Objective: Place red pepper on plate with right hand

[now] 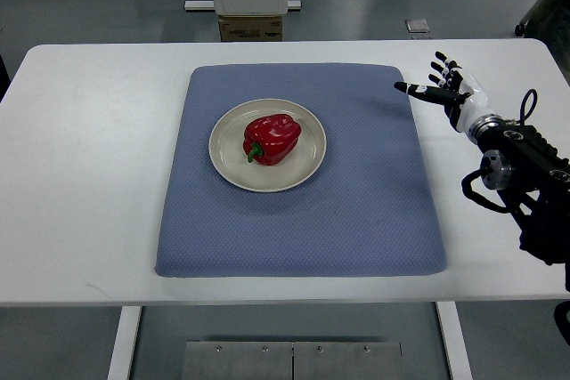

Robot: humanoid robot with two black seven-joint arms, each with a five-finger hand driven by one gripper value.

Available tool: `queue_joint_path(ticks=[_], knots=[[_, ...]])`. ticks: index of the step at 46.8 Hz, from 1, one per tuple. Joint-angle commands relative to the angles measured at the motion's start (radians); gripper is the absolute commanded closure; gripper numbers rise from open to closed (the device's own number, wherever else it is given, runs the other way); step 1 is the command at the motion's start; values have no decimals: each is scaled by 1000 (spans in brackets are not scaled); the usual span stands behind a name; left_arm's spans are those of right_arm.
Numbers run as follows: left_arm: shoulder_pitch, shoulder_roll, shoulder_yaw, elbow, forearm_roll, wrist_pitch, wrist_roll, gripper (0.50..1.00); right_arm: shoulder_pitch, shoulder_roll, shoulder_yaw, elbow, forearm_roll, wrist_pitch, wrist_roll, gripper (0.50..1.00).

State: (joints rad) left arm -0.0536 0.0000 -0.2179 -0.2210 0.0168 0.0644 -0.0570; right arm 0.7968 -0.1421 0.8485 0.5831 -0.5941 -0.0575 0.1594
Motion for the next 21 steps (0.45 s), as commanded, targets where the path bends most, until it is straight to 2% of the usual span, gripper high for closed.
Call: queue_joint_path(ticks=[1, 5, 21], knots=[[0, 0, 0, 0, 0, 0, 0, 500, -14, 1, 14, 0, 7, -1, 52, 500], [0, 0, 0, 0, 0, 0, 0, 500, -21, 1, 14, 0, 31, -2, 74, 500], [0, 0, 0, 0, 0, 0, 0, 500, -45, 1, 14, 27, 100, -2, 74, 500]])
